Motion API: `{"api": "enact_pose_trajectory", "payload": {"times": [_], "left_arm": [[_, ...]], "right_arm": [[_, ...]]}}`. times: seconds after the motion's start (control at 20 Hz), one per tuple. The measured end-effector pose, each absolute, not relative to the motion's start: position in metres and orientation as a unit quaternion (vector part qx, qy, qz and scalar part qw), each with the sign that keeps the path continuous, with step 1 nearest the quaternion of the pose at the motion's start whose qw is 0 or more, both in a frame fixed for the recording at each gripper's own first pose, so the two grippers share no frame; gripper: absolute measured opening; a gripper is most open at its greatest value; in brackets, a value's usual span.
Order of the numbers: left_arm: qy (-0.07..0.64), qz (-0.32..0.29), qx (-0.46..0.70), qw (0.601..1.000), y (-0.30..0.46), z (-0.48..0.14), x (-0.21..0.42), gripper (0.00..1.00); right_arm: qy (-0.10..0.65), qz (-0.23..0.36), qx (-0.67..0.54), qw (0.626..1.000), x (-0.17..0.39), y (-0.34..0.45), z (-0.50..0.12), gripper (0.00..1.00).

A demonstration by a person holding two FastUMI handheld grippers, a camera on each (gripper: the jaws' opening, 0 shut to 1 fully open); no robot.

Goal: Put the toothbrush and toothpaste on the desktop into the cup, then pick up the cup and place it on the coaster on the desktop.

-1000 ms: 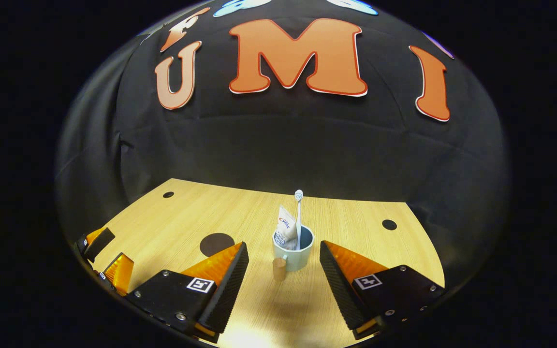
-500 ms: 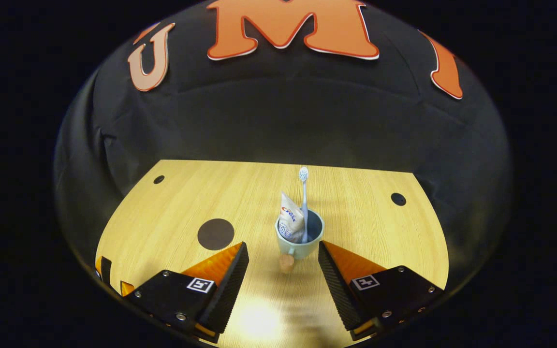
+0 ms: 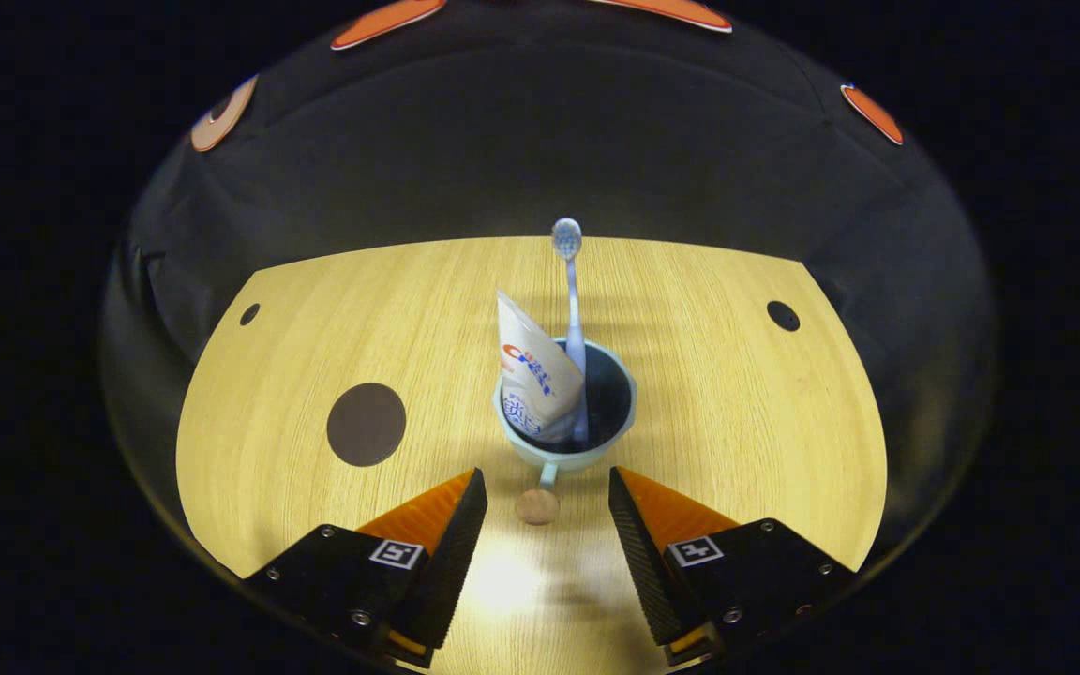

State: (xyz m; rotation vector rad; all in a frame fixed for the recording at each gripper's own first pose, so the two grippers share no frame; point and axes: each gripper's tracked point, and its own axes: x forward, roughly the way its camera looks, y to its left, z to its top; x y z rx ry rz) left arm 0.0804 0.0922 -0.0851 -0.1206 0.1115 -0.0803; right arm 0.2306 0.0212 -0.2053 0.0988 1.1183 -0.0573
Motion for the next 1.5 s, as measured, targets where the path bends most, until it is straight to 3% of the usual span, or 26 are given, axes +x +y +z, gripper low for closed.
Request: {"api": "enact_pose_trajectory", "payload": {"times": [0.05,0.1,0.25,0.3,0.35,0.45,0.75,1.35,1.4,1.5], "left_arm": [[0.054,-0.042,-0.059,0.996,0.091,-0.082,0.079,0.98],[0.054,-0.044,-0.059,0.996,0.089,-0.081,0.081,0.98],[0.059,-0.048,-0.064,0.995,0.083,-0.081,0.083,0.96],[0.060,-0.048,-0.063,0.995,0.083,-0.083,0.082,0.96],[0.063,-0.046,-0.063,0.995,0.083,-0.083,0.083,0.98],[0.068,-0.042,-0.065,0.995,0.085,-0.086,0.081,0.98],[0.072,-0.032,-0.079,0.994,0.091,-0.094,0.066,0.98],[0.092,-0.014,-0.079,0.993,0.101,-0.106,0.065,0.98],[0.093,-0.014,-0.078,0.993,0.100,-0.107,0.065,0.98],[0.094,-0.015,-0.077,0.992,0.098,-0.107,0.064,0.98]], "right_arm": [[0.537,-0.031,0.050,0.842,0.231,0.022,-0.212,0.78],[0.544,-0.034,0.053,0.837,0.231,0.023,-0.218,0.70],[0.564,-0.032,0.062,0.823,0.229,0.030,-0.236,0.70],[0.567,-0.037,0.058,0.821,0.229,0.029,-0.241,0.59],[0.570,-0.043,0.055,0.819,0.228,0.029,-0.246,0.61],[0.569,-0.052,0.058,0.819,0.229,0.026,-0.251,0.54],[0.564,-0.054,0.067,0.821,0.228,0.019,-0.256,0.29],[0.541,-0.003,0.036,0.840,0.238,0.012,-0.257,0.24],[0.537,0.001,0.034,0.843,0.241,0.012,-0.256,0.19],[0.529,0.010,0.030,0.848,0.244,0.013,-0.255,0.24]]}}
